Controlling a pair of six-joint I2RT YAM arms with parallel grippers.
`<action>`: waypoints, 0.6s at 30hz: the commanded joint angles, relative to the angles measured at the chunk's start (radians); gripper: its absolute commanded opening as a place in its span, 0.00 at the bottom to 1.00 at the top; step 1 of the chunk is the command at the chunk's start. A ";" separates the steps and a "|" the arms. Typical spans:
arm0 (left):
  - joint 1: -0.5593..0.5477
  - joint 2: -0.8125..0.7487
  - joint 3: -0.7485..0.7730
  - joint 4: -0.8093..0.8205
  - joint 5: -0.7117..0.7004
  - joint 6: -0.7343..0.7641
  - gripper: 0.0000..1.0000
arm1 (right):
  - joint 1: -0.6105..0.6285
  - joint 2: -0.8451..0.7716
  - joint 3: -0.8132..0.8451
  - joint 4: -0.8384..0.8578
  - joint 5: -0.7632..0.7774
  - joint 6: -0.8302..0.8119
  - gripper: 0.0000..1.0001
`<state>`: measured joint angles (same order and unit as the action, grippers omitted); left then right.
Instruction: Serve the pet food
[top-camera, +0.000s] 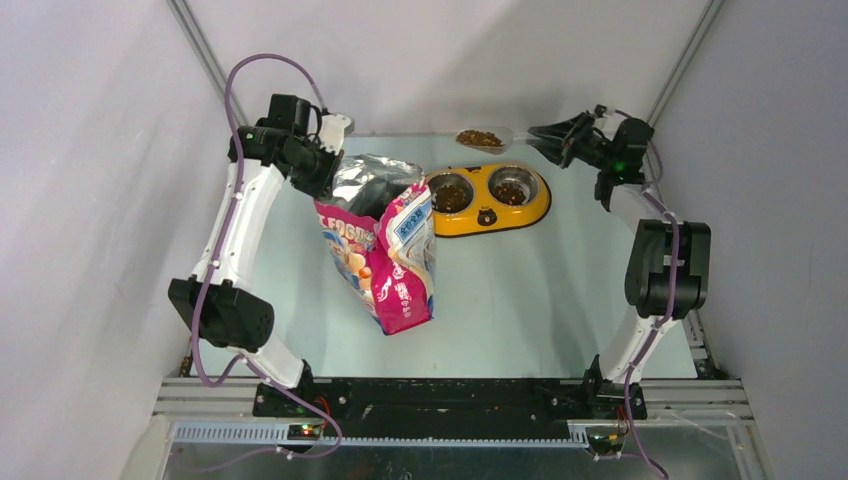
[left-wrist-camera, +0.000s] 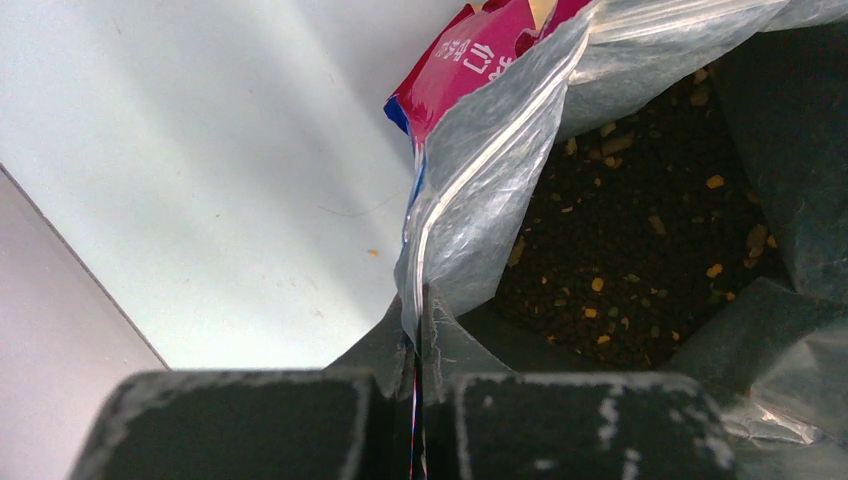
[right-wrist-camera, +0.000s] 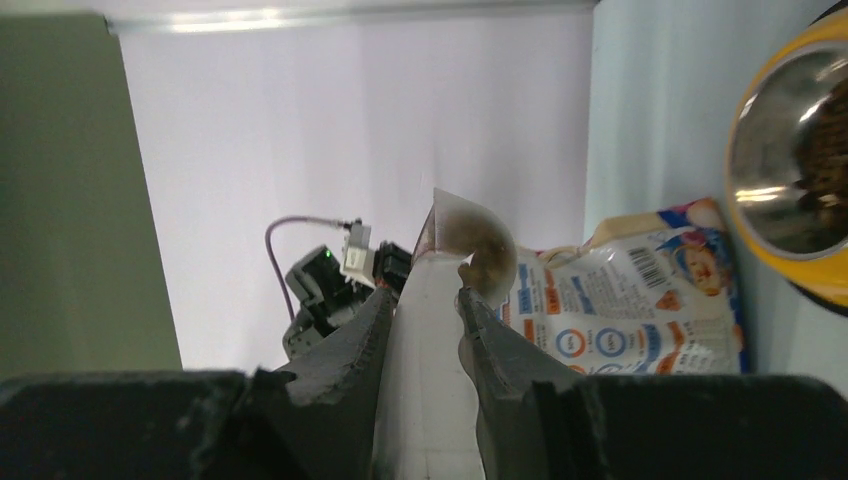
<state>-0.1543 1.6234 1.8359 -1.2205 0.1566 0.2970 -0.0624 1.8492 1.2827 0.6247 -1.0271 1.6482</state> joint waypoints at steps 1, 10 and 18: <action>0.018 -0.022 0.013 0.016 -0.025 0.014 0.00 | -0.089 -0.037 -0.019 0.049 0.033 -0.034 0.00; 0.017 -0.020 0.010 0.017 -0.016 0.007 0.00 | -0.206 -0.009 -0.057 0.012 0.058 -0.106 0.00; 0.016 -0.024 0.002 0.016 -0.011 0.002 0.00 | -0.260 0.013 -0.065 -0.154 0.090 -0.284 0.00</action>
<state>-0.1543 1.6234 1.8359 -1.2205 0.1600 0.2962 -0.3012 1.8523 1.2205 0.5358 -0.9691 1.4834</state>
